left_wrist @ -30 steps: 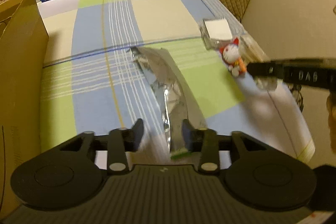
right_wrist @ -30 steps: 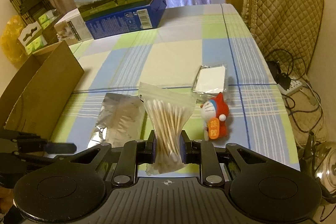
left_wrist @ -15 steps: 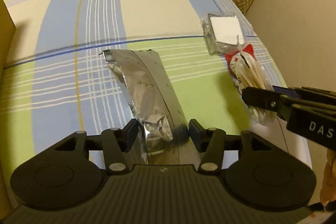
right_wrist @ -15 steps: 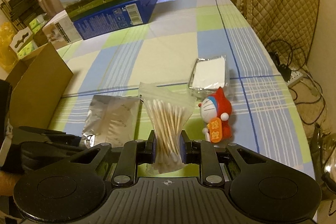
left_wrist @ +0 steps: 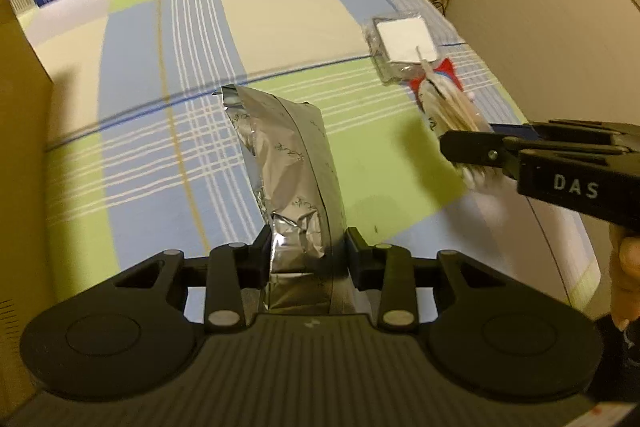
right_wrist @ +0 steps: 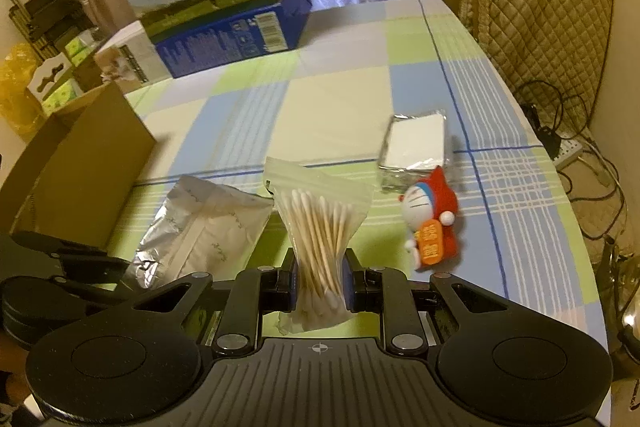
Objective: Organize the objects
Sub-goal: 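Carry the foil bag with the left tool toward the cardboard box while the right tool carries the swab bag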
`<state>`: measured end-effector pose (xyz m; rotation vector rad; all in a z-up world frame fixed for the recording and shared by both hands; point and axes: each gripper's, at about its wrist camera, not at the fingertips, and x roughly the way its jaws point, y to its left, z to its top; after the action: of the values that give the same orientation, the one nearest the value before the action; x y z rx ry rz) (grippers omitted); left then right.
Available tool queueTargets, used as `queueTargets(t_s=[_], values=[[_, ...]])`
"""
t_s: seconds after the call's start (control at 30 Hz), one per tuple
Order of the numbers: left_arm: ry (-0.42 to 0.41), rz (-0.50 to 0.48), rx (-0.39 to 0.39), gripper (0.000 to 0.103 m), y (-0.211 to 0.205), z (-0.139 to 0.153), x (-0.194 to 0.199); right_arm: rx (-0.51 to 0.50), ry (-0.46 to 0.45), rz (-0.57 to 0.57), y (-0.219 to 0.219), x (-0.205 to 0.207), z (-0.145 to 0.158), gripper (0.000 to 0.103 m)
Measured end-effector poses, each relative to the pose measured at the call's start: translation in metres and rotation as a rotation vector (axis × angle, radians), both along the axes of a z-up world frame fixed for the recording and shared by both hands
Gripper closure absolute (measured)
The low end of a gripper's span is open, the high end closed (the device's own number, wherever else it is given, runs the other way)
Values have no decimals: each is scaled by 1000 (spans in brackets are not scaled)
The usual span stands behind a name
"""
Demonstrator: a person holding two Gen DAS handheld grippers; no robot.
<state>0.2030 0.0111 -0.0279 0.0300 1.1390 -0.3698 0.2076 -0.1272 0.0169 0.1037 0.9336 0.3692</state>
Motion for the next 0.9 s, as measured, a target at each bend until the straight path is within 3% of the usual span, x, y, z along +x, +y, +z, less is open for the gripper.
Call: queueTargets(t_s=[0.47,0.9], values=[[-125,6,13,72,21,71,-69,29,-64,-21,20,-80,43,85],[-178,65,-12,72,38,96,-137,33,-76,-1,34,-134,57,85]])
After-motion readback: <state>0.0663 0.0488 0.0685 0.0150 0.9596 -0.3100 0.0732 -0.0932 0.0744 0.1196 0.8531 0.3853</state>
